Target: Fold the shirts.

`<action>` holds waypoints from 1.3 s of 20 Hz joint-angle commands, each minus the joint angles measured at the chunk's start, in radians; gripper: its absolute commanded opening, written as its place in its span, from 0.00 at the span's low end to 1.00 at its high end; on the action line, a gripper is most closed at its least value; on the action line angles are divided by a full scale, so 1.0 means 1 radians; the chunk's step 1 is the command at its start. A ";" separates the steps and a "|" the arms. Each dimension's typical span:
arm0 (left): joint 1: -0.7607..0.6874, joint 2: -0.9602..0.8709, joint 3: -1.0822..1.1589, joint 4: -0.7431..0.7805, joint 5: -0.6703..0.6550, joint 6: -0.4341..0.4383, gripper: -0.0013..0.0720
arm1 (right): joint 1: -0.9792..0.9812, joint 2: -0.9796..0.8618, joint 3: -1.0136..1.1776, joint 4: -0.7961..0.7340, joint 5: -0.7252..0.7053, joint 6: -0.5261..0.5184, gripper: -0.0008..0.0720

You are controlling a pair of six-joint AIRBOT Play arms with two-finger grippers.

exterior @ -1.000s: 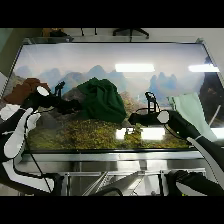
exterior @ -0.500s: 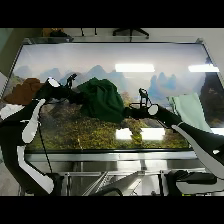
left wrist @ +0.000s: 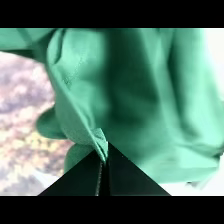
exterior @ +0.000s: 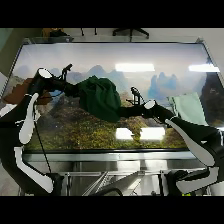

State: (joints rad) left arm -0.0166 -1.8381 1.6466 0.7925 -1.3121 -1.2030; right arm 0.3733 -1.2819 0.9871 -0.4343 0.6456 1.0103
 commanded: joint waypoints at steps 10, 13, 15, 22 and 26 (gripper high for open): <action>0.267 0.806 0.018 -0.089 0.060 -0.088 0.03 | -0.432 0.742 0.134 0.098 0.319 -0.095 0.03; 0.288 1.067 0.018 -0.113 0.239 -0.073 0.03 | -0.459 0.844 0.295 0.099 0.367 -0.124 0.03; 0.288 1.188 0.018 -0.111 0.321 -0.034 0.03 | -0.459 0.847 0.421 0.098 0.393 -0.129 0.03; 0.287 1.099 0.018 -0.117 0.240 -0.002 0.03 | -0.459 0.658 0.506 0.091 0.540 -0.129 0.03; 0.180 0.807 -0.082 -0.105 0.187 0.025 0.03 | -0.437 0.371 0.500 0.091 0.554 -0.200 0.03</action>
State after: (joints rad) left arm 0.2245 -0.8669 1.6257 0.6769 -1.0916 -1.2045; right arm -0.0792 -0.7368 1.4837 -0.3424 1.1671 0.8631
